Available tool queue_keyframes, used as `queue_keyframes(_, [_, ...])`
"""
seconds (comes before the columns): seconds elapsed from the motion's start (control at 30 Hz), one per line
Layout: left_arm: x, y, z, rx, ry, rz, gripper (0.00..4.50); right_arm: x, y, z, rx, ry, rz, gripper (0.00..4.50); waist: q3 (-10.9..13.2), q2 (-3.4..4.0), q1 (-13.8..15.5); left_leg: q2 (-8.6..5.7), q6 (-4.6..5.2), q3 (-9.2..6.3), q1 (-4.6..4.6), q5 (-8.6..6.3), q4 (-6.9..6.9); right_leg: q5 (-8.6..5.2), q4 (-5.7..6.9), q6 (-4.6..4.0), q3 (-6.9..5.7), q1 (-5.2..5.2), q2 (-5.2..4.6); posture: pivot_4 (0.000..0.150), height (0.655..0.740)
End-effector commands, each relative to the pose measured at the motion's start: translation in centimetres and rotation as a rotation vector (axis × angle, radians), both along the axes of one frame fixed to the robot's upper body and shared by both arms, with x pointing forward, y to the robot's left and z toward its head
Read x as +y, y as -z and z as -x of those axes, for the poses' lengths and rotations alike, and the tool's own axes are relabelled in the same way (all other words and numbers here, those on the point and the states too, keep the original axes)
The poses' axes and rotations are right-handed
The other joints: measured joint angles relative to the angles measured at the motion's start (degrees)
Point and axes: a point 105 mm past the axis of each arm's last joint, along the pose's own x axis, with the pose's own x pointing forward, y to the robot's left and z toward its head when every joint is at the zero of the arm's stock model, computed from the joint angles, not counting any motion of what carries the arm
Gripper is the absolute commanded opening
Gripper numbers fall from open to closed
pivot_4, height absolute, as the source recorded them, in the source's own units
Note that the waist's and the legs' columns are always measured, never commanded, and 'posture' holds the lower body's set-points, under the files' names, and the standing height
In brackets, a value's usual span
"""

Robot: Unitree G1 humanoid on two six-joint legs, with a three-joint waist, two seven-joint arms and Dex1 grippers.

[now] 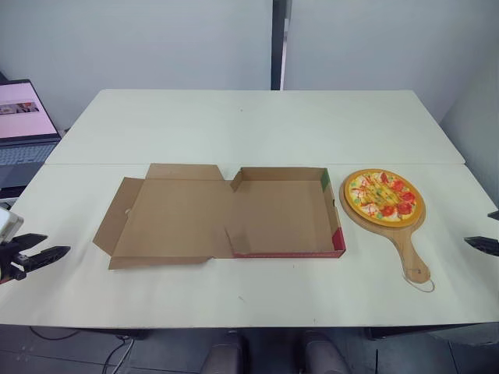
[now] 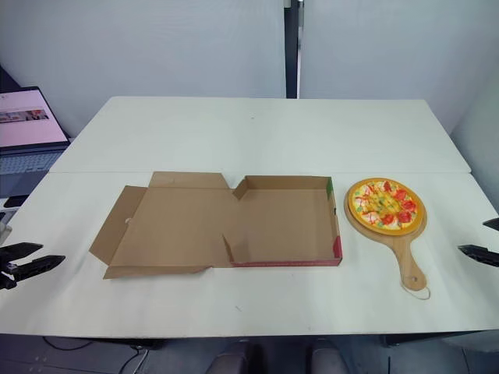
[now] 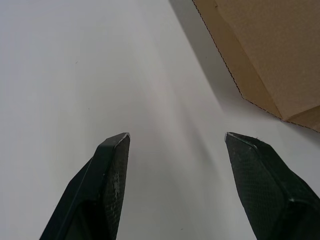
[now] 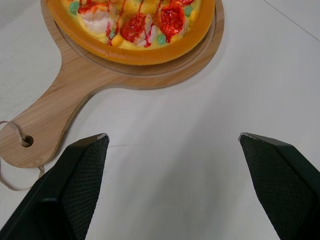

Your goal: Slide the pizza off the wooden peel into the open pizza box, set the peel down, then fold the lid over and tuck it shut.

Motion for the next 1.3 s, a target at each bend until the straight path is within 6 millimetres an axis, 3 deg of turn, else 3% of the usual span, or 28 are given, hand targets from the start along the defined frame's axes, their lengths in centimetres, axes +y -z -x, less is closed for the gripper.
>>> queue_keyframes(0.03, [0.2, -1.3, -0.5, -0.036, 0.004, -0.023, 3.14, -0.1, -1.4, -0.2, -0.042, -0.002, 0.04, 4.5, 0.0, 0.0, 0.0, 0.0, 0.0, 0.0, 0.0, 0.0, 0.0, 0.0, 0.0, 0.0, 0.0, 0.0, 0.0, 0.15, 0.7318])
queue_keyframes(0.47, [0.4, -1.3, -0.4, -0.083, 0.011, 0.013, 3.14, -2.2, -1.1, -0.7, -0.147, 0.044, 0.117, 4.5, 0.0, 0.0, -0.04, -0.01, 0.0, 0.03, 0.02, 0.0, 0.0, 0.0, 0.08, 0.0, 0.0, -0.02, 0.02, 0.15, 0.7318])
queue_keyframes(0.67, [0.8, -2.5, -1.1, -0.154, -0.006, 0.049, 4.47, -2.6, -0.8, -0.4, -0.127, 0.024, 0.1, 4.5, 0.0, 0.0, -0.04, -0.01, 0.0, 0.03, 0.03, 0.0, 0.05, 0.01, 0.1, 0.01, 0.0, 0.0, 0.03, 0.15, 0.7318])
queue_keyframes(1.1, [0.3, -2.4, -1.1, -0.173, 0.018, 0.093, 4.47, -3.1, -0.3, -0.6, -0.148, 0.034, 0.085, 4.5, 0.0, 0.0, -0.17, -0.01, 0.0, 0.03, 0.05, 0.0, 0.05, 0.01, 0.15, 0.02, 0.0, 0.0, 0.06, 0.15, 0.7318])
queue_keyframes(1.3, [-2.4, -4.2, -2.5, -0.244, 0.132, 0.144, 4.47, -3.3, 0.0, -0.6, -0.147, 0.034, 0.07, 4.5, 0.0, 0.0, -0.09, -0.01, 0.0, 0.03, 0.05, 0.0, 0.08, 0.01, 0.15, 0.02, 0.01, 0.02, 0.05, 0.15, 0.7318])
